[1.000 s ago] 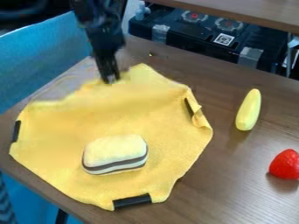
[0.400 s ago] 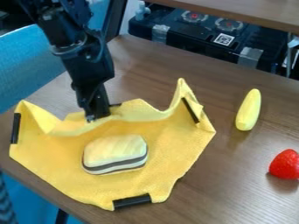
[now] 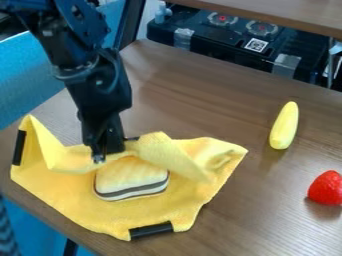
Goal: Take the clothes and cocer the soap
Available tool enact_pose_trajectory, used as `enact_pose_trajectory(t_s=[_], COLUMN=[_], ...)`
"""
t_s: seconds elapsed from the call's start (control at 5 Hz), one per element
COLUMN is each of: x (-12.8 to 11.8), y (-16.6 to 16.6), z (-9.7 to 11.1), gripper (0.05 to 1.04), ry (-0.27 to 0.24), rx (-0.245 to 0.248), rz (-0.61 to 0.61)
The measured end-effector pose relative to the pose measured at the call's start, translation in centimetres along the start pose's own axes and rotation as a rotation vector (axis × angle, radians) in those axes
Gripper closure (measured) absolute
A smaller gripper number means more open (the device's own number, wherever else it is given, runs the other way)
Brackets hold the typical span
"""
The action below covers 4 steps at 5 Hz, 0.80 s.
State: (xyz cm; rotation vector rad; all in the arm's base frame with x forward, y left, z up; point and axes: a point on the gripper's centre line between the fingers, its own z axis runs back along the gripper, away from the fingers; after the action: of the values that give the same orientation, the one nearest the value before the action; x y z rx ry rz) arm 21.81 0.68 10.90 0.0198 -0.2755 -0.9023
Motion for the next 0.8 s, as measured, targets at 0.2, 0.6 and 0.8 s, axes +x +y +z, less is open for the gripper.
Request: enact_pose_trajectory(t_s=[0.2, 0.6, 0.8], x=[-0.2, -0.7, -0.4], y=[-1.5, -3.0, -2.4], z=[-1.1, -3.2, -2.5], gripper=[1.0, 0.566, 0.261], ry=[0.038, 0.143, 0.125], rx=[0.004, -0.141, -0.274], rz=[-0.023, -0.016, -0.022])
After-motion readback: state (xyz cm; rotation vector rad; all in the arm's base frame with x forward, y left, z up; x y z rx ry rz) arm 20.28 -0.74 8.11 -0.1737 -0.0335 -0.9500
